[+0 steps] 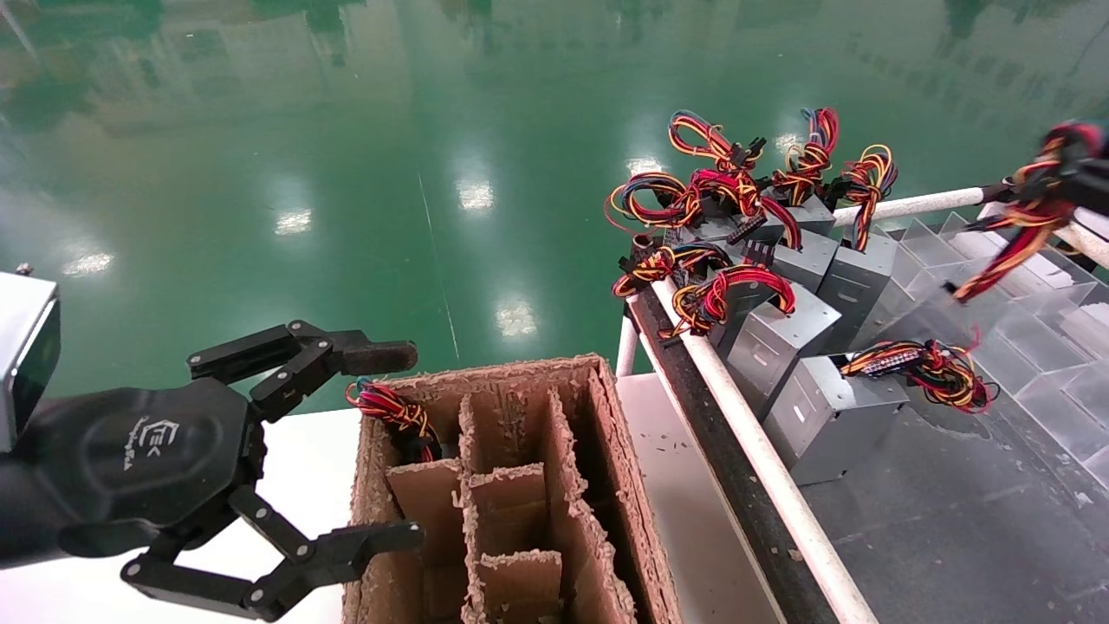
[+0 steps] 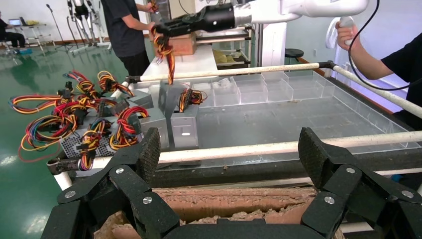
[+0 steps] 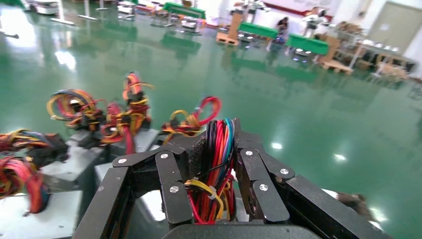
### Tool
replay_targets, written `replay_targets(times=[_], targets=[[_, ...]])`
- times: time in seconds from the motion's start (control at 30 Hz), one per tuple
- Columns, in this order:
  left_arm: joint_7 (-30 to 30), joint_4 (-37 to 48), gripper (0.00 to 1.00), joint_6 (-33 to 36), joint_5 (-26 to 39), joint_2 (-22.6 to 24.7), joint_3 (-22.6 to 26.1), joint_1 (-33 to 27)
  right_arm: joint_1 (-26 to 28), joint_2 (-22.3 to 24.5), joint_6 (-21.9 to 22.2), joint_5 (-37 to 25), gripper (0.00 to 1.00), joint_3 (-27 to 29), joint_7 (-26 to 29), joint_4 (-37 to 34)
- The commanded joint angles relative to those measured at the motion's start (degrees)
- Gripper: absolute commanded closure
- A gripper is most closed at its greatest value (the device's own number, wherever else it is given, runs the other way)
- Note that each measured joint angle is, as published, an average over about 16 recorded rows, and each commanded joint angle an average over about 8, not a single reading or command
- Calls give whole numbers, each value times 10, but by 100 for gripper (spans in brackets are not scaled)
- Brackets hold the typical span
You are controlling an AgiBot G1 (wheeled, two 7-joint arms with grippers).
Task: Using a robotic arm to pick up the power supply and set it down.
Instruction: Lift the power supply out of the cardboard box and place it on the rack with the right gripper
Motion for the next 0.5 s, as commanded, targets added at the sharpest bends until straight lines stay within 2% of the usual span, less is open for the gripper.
replay_targets(times=[0.03,0.5], targets=[[0,0,0,0,0,0,0,0,-4,-11,5,-2,100,-1,1,3],[0,0,0,0,0,0,0,0,11,-53,14,-17,100,-12,19,12]])
